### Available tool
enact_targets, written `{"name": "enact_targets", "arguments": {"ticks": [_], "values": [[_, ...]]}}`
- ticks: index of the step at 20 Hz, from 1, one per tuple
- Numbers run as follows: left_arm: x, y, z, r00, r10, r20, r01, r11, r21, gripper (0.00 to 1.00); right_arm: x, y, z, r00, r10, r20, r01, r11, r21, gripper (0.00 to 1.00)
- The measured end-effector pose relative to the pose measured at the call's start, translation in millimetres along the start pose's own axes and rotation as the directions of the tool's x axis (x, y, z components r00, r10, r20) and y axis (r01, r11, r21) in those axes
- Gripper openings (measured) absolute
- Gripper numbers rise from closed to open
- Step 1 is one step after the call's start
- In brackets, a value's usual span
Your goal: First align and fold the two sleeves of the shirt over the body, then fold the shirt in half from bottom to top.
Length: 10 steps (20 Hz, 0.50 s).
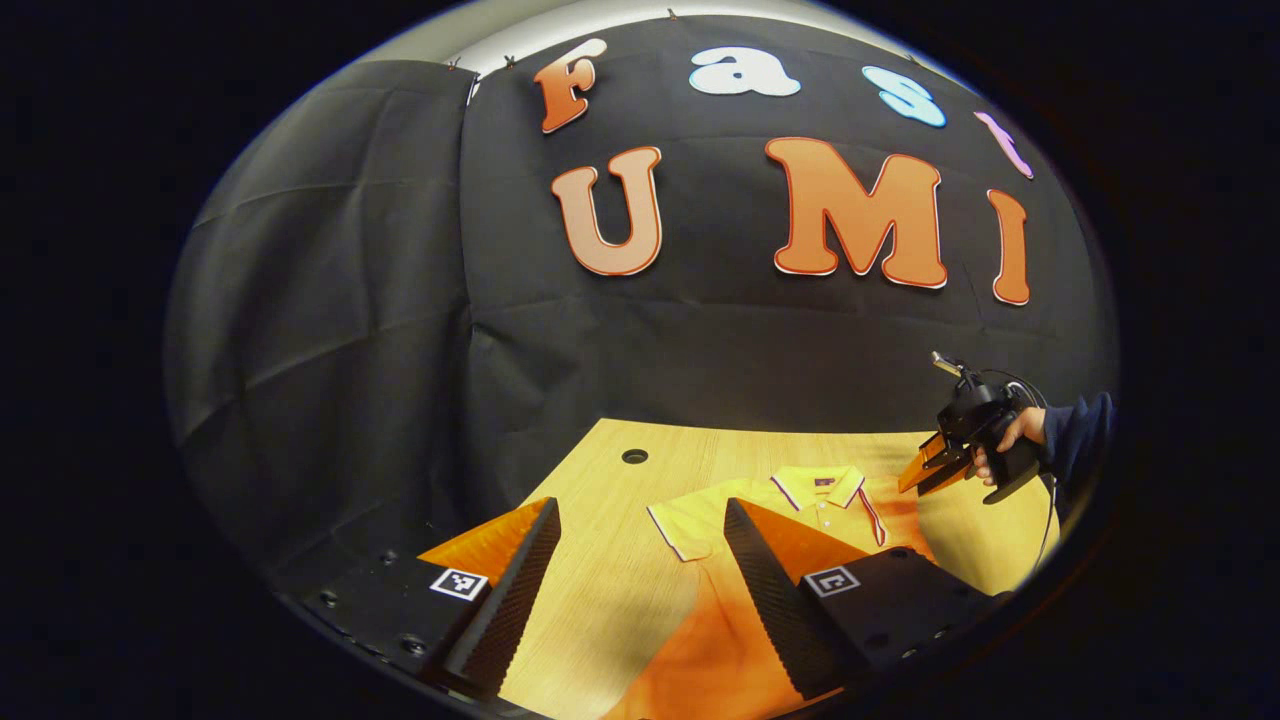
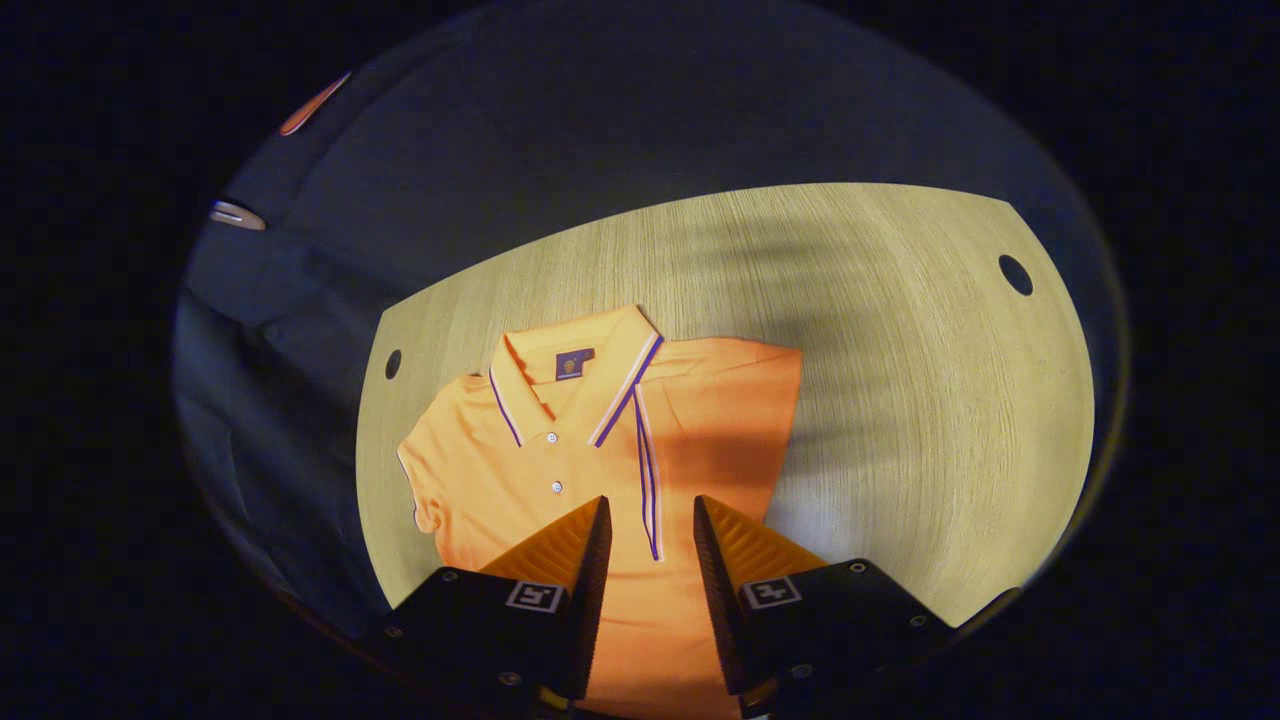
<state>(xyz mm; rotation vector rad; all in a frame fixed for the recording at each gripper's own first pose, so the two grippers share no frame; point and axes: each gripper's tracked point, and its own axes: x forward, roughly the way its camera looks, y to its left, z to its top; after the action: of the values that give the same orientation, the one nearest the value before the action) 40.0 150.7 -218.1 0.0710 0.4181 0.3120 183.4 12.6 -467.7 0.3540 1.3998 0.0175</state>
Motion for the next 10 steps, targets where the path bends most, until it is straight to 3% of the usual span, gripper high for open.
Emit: {"name": "enact_targets", "arguments": {"ticks": [4, 5, 6, 10], "values": [[24, -1, -5, 0.998, -0.018, -0.063, 0.015, 0.998, -0.053, 1.00, -23, 1, 12, 0.997, 0.013, 0.081, -0.010, 0.999, -0.032, 0.77], [31, -2, -5, 0.996, -0.022, -0.085, 0.017, 0.998, -0.054, 1.00, -32, -1, 13, 0.994, 0.013, 0.105, -0.008, 0.999, -0.046, 0.75], [45, -4, -6, 0.993, -0.033, -0.114, 0.027, 0.998, -0.052, 1.00, -41, 0, 15, 0.991, 0.015, 0.132, -0.008, 0.999, -0.051, 0.87], [88, -18, -19, 0.967, -0.125, -0.222, 0.112, 0.991, -0.073, 1.00, -76, 4, 10, 0.974, 0.028, 0.224, -0.024, 0.999, -0.022, 0.92]]}}
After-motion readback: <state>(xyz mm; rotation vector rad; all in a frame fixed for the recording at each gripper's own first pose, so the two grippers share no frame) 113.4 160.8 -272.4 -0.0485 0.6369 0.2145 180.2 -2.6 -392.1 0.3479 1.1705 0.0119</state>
